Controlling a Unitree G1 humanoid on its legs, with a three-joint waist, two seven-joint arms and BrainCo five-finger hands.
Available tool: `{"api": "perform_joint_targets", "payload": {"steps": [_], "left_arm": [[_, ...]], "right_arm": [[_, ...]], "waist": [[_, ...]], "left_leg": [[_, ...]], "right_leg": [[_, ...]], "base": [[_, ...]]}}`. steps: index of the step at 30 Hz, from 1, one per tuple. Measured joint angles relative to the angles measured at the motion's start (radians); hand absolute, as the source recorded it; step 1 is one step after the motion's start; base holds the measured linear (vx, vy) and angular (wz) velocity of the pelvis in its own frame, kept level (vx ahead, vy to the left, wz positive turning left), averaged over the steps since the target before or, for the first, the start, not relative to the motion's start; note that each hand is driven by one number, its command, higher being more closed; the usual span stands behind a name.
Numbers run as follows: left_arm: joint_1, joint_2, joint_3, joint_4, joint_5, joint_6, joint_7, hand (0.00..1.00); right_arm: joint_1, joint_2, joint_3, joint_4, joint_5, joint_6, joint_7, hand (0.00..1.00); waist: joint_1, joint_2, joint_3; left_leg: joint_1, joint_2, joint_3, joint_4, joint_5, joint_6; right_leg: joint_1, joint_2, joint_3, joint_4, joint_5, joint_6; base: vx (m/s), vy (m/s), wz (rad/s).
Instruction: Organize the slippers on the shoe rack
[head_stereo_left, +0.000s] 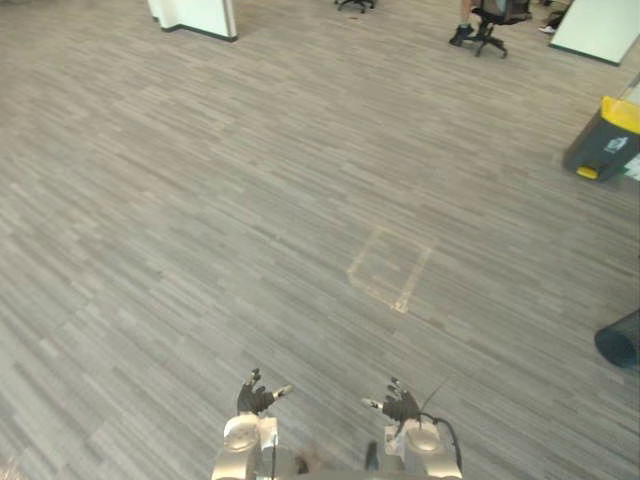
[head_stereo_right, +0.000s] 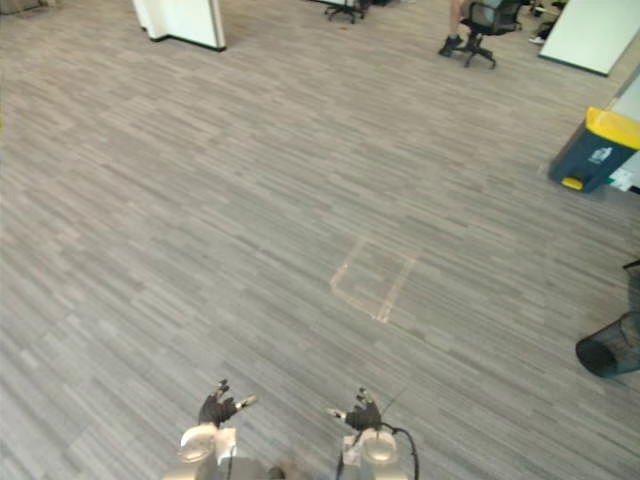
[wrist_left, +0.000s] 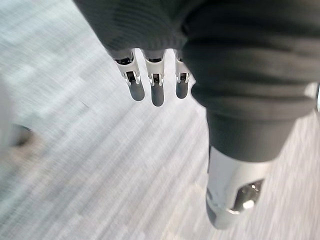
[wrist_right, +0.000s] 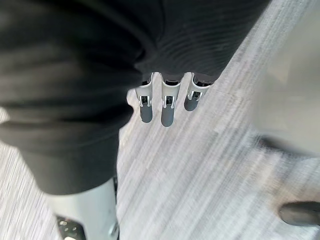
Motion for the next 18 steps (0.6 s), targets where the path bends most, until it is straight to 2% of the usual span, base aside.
{"api": "perform_joint_targets", "payload": {"steps": [1, 3, 4, 5, 6, 7, 8, 9, 10, 11, 12, 13, 14, 15, 16, 17, 18], "left_arm": [[-0.011, -0.001, -0.001, 0.022, 0.001, 0.003, -0.001, 0.0], [-0.022, 0.003, -0.007, 0.025, 0.015, 0.002, -0.002, 0.0], [-0.021, 0.006, -0.007, 0.027, 0.019, 0.002, -0.002, 0.0], [-0.019, 0.006, -0.006, 0.039, 0.019, 0.002, -0.002, 0.0], [-0.02, 0.004, -0.004, 0.045, 0.022, 0.002, -0.002, 0.0], [-0.019, 0.002, -0.003, 0.044, 0.028, 0.002, -0.002, 0.0], [-0.019, -0.001, 0.004, 0.045, 0.029, 0.003, -0.003, 0.0], [-0.016, -0.003, 0.019, 0.045, 0.032, 0.006, -0.003, 0.0], [-0.016, -0.003, 0.034, 0.045, 0.037, 0.009, -0.004, 0.0], [-0.003, -0.004, 0.065, 0.038, 0.038, 0.01, -0.003, 0.0], [0.004, -0.004, 0.075, 0.036, 0.038, 0.011, -0.003, 0.0], [0.007, -0.002, 0.075, 0.033, 0.037, 0.013, -0.003, 0.0], [0.016, -0.002, 0.071, 0.02, 0.037, 0.013, -0.003, 0.0], [0.029, 0.001, 0.065, -0.016, 0.037, 0.009, -0.006, 0.0], [0.029, 0.001, 0.065, -0.02, 0.037, 0.008, -0.005, 0.0], [0.029, 0.0, 0.065, -0.031, 0.037, 0.003, -0.005, 0.0], [0.029, -0.003, 0.066, -0.032, 0.037, 0.0, -0.006, 0.0]], "right_arm": [[-0.001, 0.001, -0.02, -0.002, 0.0, -0.001, 0.0, 0.0], [-0.008, 0.001, -0.034, 0.003, 0.0, 0.0, -0.001, 0.0], [-0.009, 0.001, -0.04, 0.007, 0.0, 0.001, -0.001, 0.0], [-0.009, 0.001, -0.044, 0.021, -0.002, 0.001, 0.0, 0.0], [-0.016, 0.002, -0.047, 0.024, -0.004, 0.005, 0.001, 0.0], [-0.023, 0.002, -0.056, 0.024, -0.006, 0.005, 0.001, 0.0], [-0.026, 0.002, -0.054, 0.021, -0.007, 0.005, 0.005, 0.0], [-0.027, 0.002, -0.052, 0.02, -0.007, 0.005, 0.007, 0.0], [-0.027, 0.002, -0.046, 0.021, -0.006, 0.006, 0.007, 0.0], [-0.025, 0.002, -0.01, 0.021, -0.004, 0.012, 0.006, 0.0], [-0.026, 0.003, 0.002, 0.022, 0.0, 0.012, 0.006, 0.0], [-0.032, 0.003, 0.018, 0.022, 0.003, 0.014, 0.005, 0.0], [-0.03, 0.003, 0.022, 0.022, 0.003, 0.016, 0.005, 0.0], [-0.027, 0.003, 0.023, 0.022, 0.004, 0.016, 0.002, 0.0], [-0.027, 0.003, 0.023, 0.022, 0.004, 0.016, 0.001, 0.0], [-0.029, 0.003, 0.023, 0.021, 0.004, 0.015, -0.001, 0.0], [-0.03, 0.003, 0.021, 0.022, 0.005, 0.016, -0.001, 0.0]], "waist": [[-0.009, -0.001, 0.0], [-0.018, -0.004, -0.001], [-0.02, -0.009, -0.003], [-0.029, -0.007, -0.01], [-0.033, 0.005, -0.018], [-0.033, 0.034, -0.023], [-0.036, 0.056, -0.018], [-0.042, 0.073, -0.014], [-0.043, 0.081, -0.009], [-0.029, 0.095, -0.003], [-0.022, 0.095, 0.001], [-0.01, 0.084, 0.005], [-0.006, 0.068, 0.009], [0.003, 0.052, 0.004], [0.006, 0.05, 0.004], [0.016, 0.047, 0.004], [0.018, 0.043, 0.006]], "left_leg": [[0.049, 0.001, -0.001, -0.03, -0.004, -0.008], [0.114, -0.005, -0.03, -0.083, -0.019, -0.033], [0.153, -0.009, -0.057, -0.097, -0.034, -0.057], [0.178, 0.001, -0.088, -0.094, -0.038, -0.065], [0.186, 0.024, -0.118, -0.076, -0.038, -0.066], [0.171, 0.057, -0.14, -0.016, -0.035, -0.071], [0.125, 0.082, -0.144, 0.11, -0.028, -0.082], [0.056, 0.111, -0.145, 0.297, 0.009, -0.117], [0.005, 0.131, -0.151, 0.445, 0.074, -0.128], [-0.123, 0.172, -0.164, 0.762, 0.235, -0.153], [-0.176, 0.184, -0.161, 0.86, 0.194, -0.133], [-0.245, 0.181, -0.16, 0.92, 0.148, -0.117], [-0.298, 0.175, -0.152, 0.911, 0.112, -0.101], [-0.385, 0.172, -0.133, 0.802, 0.059, -0.07], [-0.403, 0.167, -0.137, 0.763, 0.049, -0.065], [-0.44, 0.141, -0.169, 0.59, 0.03, -0.067], [-0.453, 0.127, -0.188, 0.52, 0.031, -0.069]], "right_leg": [[-0.015, 0.02, -0.028, -0.196, 0.033, -0.006], [-0.014, 0.052, -0.034, -0.502, 0.148, -0.008], [-0.013, 0.055, -0.021, -0.558, 0.228, -0.045], [-0.009, 0.062, -0.013, -0.522, 0.303, -0.112], [-0.015, 0.069, -0.016, -0.478, 0.303, -0.131], [-0.011, 0.086, -0.04, -0.442, 0.255, -0.139], [0.01, 0.107, -0.053, -0.427, 0.221, -0.147], [0.048, 0.137, -0.056, -0.432, 0.191, -0.154], [0.082, 0.158, -0.047, -0.443, 0.174, -0.161], [0.181, 0.215, 0.013, -0.496, 0.141, -0.184], [0.225, 0.235, 0.04, -0.512, 0.126, -0.196], [0.282, 0.243, 0.086, -0.532, 0.11, -0.196], [0.336, 0.242, 0.126, -0.561, 0.103, -0.196], [0.414, 0.239, 0.199, -0.623, 0.102, -0.195], [0.432, 0.239, 0.215, -0.635, 0.1, -0.193], [0.473, 0.228, 0.277, -0.661, 0.088, -0.175], [0.487, 0.221, 0.299, -0.664, 0.081, -0.166]], "base": [[0.52, -0.003, 0.19], [0.64, -0.053, 0.42], [0.64, -0.112, 0.57], [0.66, -0.164, 0.55], [0.8, -0.233, 0.43], [0.8, -0.266, 0.25], [0.66, -0.239, 0.09], [0.65, -0.222, -0.09], [0.65, -0.14, -0.75], [0.65, -0.083, -1.01], [0.62, -0.003, -1.32], [0.48, 0.01, -1.02], [0.68, 0.019, -1.32], [0.56, 0.033, -1.07], [0.69, 0.088, -1.38], [0.47, 0.122, -0.98], [0.57, 0.214, -1.21]]}}
